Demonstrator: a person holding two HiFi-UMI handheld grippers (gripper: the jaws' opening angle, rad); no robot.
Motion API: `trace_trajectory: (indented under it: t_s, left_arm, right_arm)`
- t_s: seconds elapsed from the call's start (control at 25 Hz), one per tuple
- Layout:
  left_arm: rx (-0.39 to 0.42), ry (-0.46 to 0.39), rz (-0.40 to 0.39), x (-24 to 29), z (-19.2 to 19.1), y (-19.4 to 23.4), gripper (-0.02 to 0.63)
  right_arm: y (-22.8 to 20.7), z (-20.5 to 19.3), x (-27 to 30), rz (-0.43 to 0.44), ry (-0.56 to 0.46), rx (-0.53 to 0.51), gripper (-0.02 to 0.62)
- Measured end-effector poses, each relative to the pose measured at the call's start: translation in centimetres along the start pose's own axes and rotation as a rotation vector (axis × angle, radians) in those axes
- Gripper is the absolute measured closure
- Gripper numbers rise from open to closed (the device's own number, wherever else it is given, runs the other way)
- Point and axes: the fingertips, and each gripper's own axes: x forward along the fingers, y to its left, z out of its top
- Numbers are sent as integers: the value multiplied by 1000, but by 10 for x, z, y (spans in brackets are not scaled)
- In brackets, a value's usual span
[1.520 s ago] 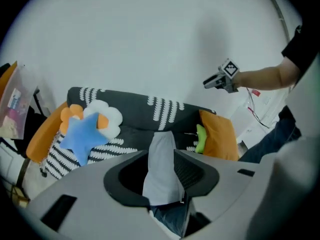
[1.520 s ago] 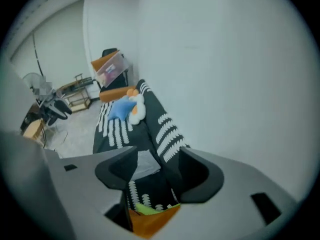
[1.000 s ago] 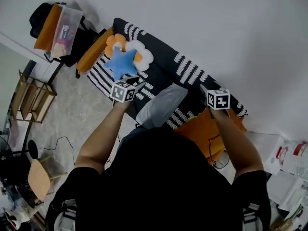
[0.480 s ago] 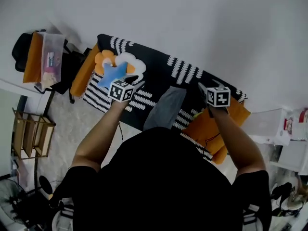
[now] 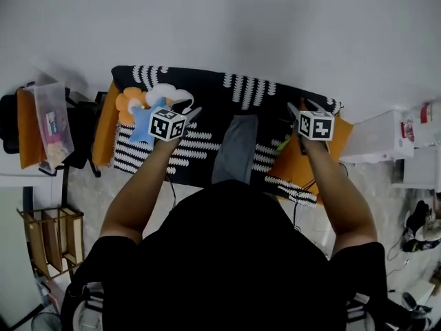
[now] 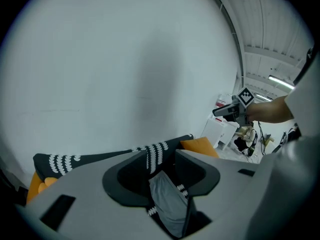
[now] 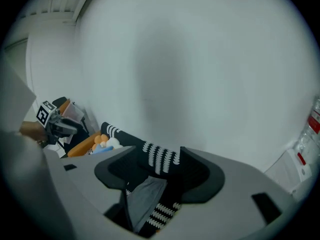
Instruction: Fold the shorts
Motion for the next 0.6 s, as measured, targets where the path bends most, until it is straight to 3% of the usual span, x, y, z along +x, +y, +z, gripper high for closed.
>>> trace_trajectory:
  t_s: [0.24,0.6]
  left_arm:
    - [26,-10,-69,22,15,-11,413]
    - [44,26,-102,69,17,-37,410]
  right_arm:
    - [-6,-3,-17,-52,-62,30,322]
    - [-25,-47,-2,-48,-32,95,330]
